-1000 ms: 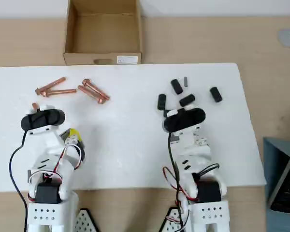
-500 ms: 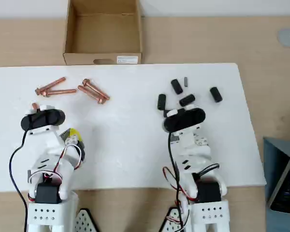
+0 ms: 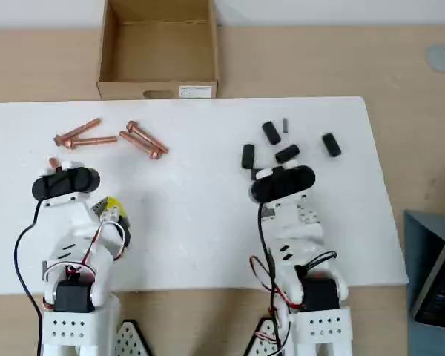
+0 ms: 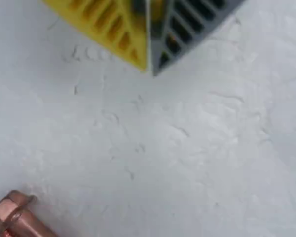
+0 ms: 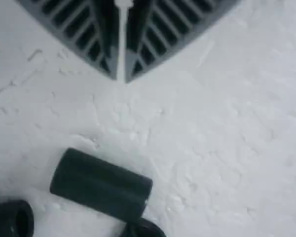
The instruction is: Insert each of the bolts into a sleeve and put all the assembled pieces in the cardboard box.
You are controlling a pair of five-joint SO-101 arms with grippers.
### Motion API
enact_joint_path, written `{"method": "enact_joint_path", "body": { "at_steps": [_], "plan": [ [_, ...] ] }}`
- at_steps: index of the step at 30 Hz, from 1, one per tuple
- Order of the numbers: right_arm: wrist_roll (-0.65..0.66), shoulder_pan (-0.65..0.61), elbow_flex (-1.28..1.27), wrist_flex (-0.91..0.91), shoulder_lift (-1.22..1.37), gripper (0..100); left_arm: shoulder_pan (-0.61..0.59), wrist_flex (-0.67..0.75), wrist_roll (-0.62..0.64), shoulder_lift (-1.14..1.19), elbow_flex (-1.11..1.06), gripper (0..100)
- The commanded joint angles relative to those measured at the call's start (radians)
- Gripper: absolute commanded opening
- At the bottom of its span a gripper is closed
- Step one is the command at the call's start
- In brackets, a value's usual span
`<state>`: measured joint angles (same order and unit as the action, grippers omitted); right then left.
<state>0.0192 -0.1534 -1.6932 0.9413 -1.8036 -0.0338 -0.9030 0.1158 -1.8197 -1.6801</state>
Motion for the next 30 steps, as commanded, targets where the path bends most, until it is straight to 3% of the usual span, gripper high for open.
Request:
{"method": "enact_joint_path", "body": {
  "at_steps": [1, 21, 30],
  "plan": [
    [-0.008, -0.012, -0.001, 0.003, -0.024, 0.9, 0.012, -0.002, -0.002, -0.004, -0.012, 1],
    [-0.005, -0.027, -0.001, 0.008, -0.024, 0.9, 0.049, -0.005, -0.002, -0.004, -0.006, 0],
    [-0.032, -0.019, 0.311, 0.149, -0.001, 0.9, -0.009, -0.109, -0.002, -0.002, 0.167, 1]
  ]
}}
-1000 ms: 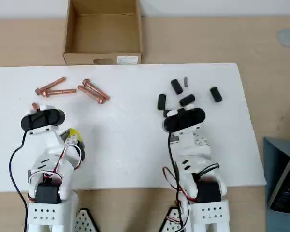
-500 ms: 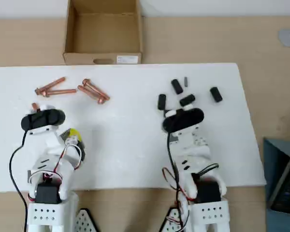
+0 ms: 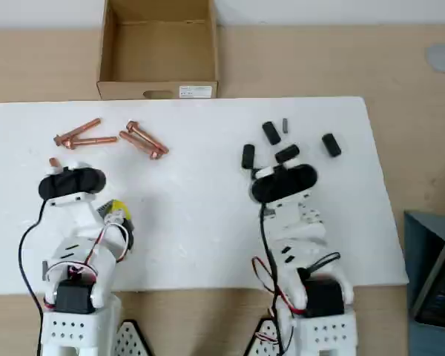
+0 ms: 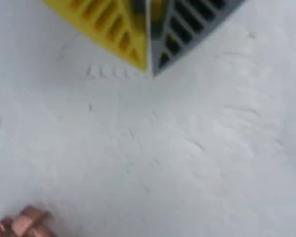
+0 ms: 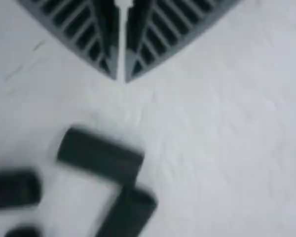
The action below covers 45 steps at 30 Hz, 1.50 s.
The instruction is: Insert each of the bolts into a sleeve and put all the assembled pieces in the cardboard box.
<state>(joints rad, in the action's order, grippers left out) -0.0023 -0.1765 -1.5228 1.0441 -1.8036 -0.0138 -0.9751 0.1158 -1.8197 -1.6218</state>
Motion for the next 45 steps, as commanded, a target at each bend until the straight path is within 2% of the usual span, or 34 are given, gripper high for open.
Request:
{"method": "enact_joint_path", "body": {
  "at_steps": [1, 5, 10, 12, 16, 21, 32, 40, 45],
  "plan": [
    [-0.011, 0.004, 0.177, 0.075, 0.018, 0.9, -0.041, -0.057, -0.002, -0.002, 0.137, 1],
    [-0.014, 0.005, 0.331, 0.180, 0.156, 0.9, -0.055, -0.109, -0.008, -0.001, 0.218, 1],
    [-0.015, 0.016, 0.555, 0.212, 0.380, 0.9, -0.060, -0.169, -0.130, 0.030, 0.298, 1],
    [-0.015, 0.044, 0.642, 0.212, 0.475, 0.9, -0.098, -0.196, -0.167, 0.090, 0.341, 1],
    [-0.011, 0.122, 0.803, 0.212, 0.676, 0.9, -0.193, -0.201, -0.227, 0.271, 0.499, 1],
    [0.031, 0.186, 0.987, 0.232, 0.918, 0.9, -0.252, -0.219, -0.255, 0.590, 0.733, 1],
    [0.137, 0.263, 1.348, 0.451, 1.405, 0.9, -0.308, -0.502, -0.256, 1.233, 1.168, 1],
    [0.278, 0.343, 1.569, 0.497, 1.712, 0.9, -0.371, -0.539, -0.258, 1.488, 1.381, 1],
    [0.365, 0.363, 1.679, 0.497, 1.873, 0.9, -0.374, -0.565, -0.311, 1.577, 1.464, 1]
  ]
}}
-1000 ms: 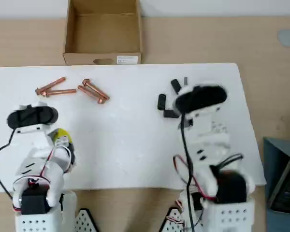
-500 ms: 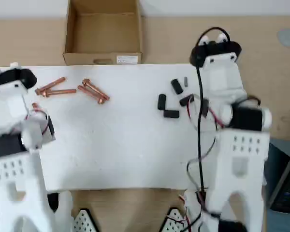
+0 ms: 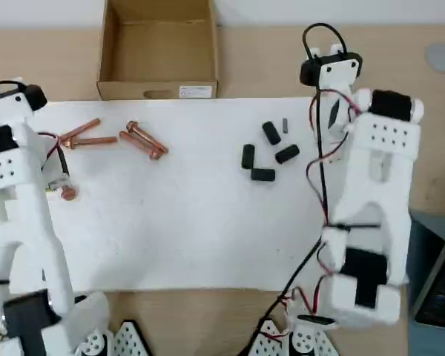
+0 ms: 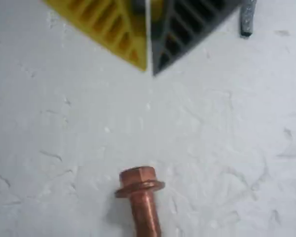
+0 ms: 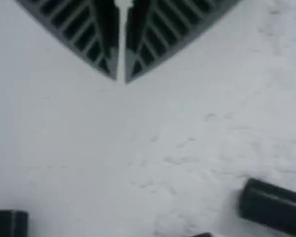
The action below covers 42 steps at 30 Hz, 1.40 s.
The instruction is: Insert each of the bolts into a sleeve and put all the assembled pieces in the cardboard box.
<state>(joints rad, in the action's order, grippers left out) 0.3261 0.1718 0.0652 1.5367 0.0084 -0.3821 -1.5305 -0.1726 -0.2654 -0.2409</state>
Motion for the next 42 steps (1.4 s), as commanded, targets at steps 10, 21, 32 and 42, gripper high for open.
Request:
{"method": "enact_joint_path", "body": {
  "at_steps": [10, 21, 32, 42],
  "plan": [
    [0.106, 0.013, 0.286, 0.012, 0.283, 7.2, -0.006, -0.023, -0.044, 0.084, 0.097, 10],
    [0.140, 0.013, 0.444, 0.026, 0.469, 15.3, -0.006, -0.025, -0.104, 0.084, 0.081, 10],
    [0.146, 0.015, 0.639, 0.025, 0.670, 15.3, -0.009, -0.023, -0.137, 0.084, 0.038, 10],
    [0.183, 0.073, 0.800, 0.057, 0.828, 15.3, -0.009, -0.023, -0.137, 0.084, 0.038, 10]
  ]
}}
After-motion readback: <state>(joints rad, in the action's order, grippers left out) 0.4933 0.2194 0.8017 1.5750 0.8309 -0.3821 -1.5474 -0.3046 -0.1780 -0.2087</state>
